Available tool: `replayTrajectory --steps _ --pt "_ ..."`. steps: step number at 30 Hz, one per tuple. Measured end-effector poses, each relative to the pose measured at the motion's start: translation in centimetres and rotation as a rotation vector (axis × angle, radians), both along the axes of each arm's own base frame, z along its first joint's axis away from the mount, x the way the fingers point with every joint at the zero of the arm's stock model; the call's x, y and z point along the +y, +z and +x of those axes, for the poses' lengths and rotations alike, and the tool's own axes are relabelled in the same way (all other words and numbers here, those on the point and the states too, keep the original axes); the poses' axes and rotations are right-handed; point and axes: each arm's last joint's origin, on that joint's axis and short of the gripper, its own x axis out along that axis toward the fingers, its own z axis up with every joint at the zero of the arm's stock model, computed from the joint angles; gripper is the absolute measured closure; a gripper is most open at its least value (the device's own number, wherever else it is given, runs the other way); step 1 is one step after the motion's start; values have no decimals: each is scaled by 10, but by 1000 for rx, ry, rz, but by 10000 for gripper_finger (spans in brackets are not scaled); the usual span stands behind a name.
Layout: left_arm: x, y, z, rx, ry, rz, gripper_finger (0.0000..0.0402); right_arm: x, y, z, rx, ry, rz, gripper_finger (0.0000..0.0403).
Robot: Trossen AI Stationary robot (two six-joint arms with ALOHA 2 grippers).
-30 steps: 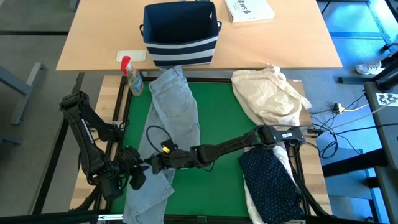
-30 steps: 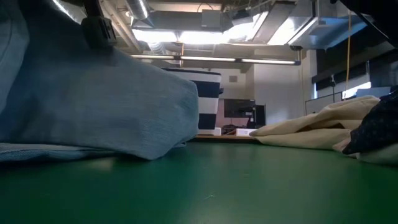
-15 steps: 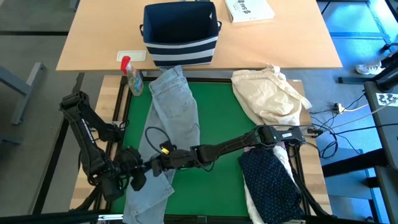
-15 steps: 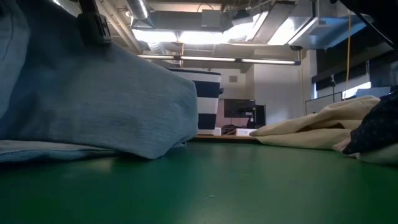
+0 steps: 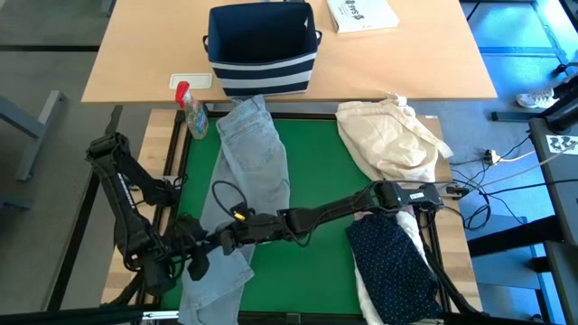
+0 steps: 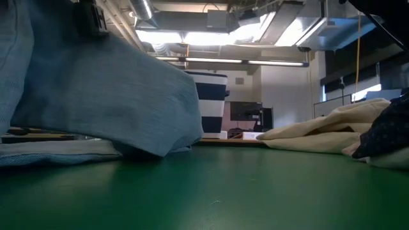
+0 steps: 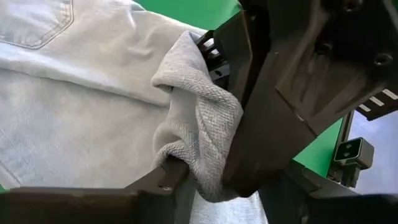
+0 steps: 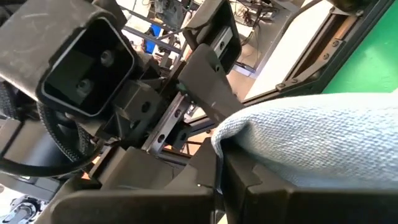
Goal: Fold laundry
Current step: Fold the blue jeans
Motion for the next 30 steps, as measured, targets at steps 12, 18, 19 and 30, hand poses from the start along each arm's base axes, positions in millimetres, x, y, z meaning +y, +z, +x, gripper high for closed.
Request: replayTrajectory --steps 12,18,19,30 --pt "-3 0 -1 159 -128 -37 384 2 -1 0 -4 17 -37 382" --pt "-15 34 -12 242 -407 -273 386 12 19 -7 -112 268 -75 318" --pt "-15 42 -16 239 -443 -295 386 15 23 -9 -130 318 -74 304" --pt "-2 98 -49 76 -652 -503 384 74 43 -44 -181 624 -125 213"
